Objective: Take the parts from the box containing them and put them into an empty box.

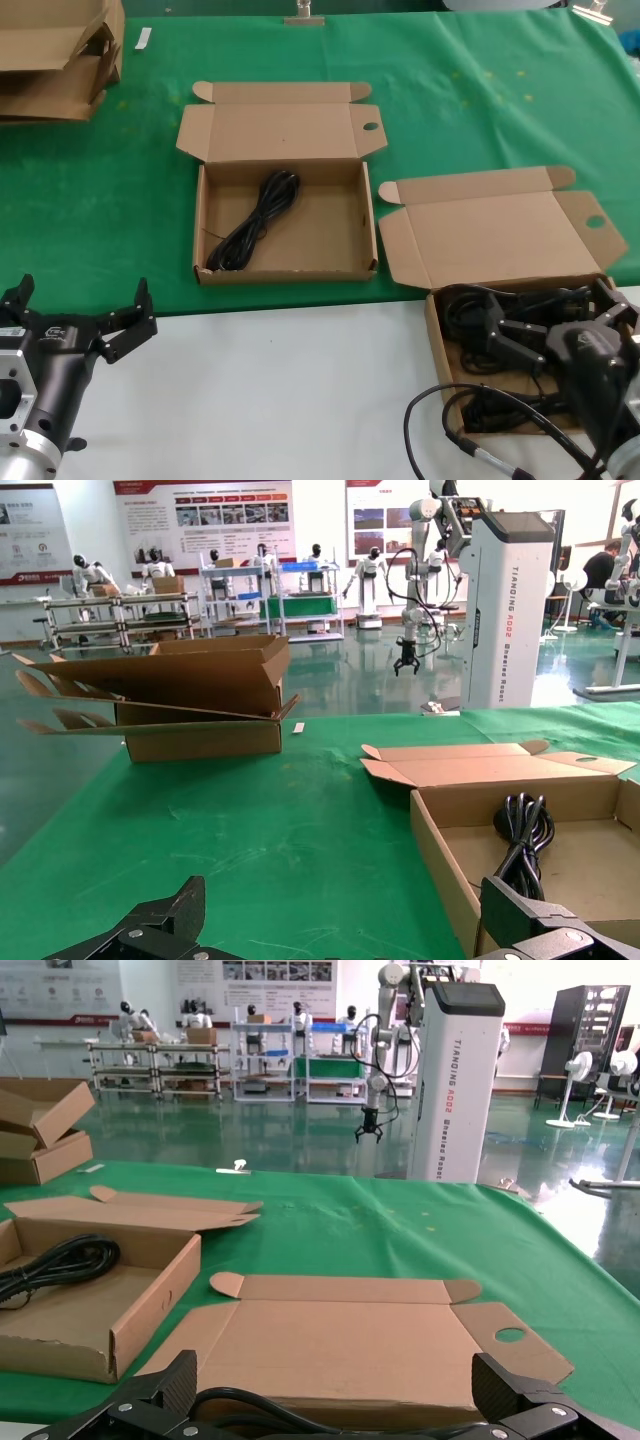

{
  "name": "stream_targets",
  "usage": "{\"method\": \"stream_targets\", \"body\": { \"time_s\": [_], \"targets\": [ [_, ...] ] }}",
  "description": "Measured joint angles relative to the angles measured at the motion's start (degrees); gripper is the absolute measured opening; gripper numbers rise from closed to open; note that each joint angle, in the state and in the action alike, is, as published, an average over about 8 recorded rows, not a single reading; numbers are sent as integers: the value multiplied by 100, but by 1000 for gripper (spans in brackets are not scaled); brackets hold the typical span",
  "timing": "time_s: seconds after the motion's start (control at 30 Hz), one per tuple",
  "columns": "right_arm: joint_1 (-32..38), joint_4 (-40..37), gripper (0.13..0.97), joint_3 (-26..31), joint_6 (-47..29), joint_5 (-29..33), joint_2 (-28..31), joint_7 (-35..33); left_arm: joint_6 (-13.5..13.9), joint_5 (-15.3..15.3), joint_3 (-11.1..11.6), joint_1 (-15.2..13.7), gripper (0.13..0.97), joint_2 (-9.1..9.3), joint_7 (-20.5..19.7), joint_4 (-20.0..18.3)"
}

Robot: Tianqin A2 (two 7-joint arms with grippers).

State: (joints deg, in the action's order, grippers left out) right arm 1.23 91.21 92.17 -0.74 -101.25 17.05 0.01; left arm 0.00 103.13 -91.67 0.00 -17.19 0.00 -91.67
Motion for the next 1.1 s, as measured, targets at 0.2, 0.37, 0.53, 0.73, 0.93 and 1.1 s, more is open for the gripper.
{"method": "stream_targets", "body": {
  "time_s": [0.2, 0.37, 0.53, 0.73, 0.93, 1.1],
  "targets": [
    [0, 0, 966, 0, 0, 0, 0, 0, 0, 0, 0, 0, 966, 0, 0, 0],
    [0, 0, 966, 0, 0, 0, 0, 0, 0, 0, 0, 0, 966, 0, 0, 0],
    [0, 0, 966, 0, 0, 0, 0, 0, 0, 0, 0, 0, 966, 0, 0, 0],
    [0, 0, 966, 0, 0, 0, 0, 0, 0, 0, 0, 0, 966, 0, 0, 0],
    [0, 0, 966, 0, 0, 0, 0, 0, 0, 0, 0, 0, 966, 0, 0, 0],
    [0, 0, 966, 0, 0, 0, 0, 0, 0, 0, 0, 0, 966, 0, 0, 0]
  ]
}}
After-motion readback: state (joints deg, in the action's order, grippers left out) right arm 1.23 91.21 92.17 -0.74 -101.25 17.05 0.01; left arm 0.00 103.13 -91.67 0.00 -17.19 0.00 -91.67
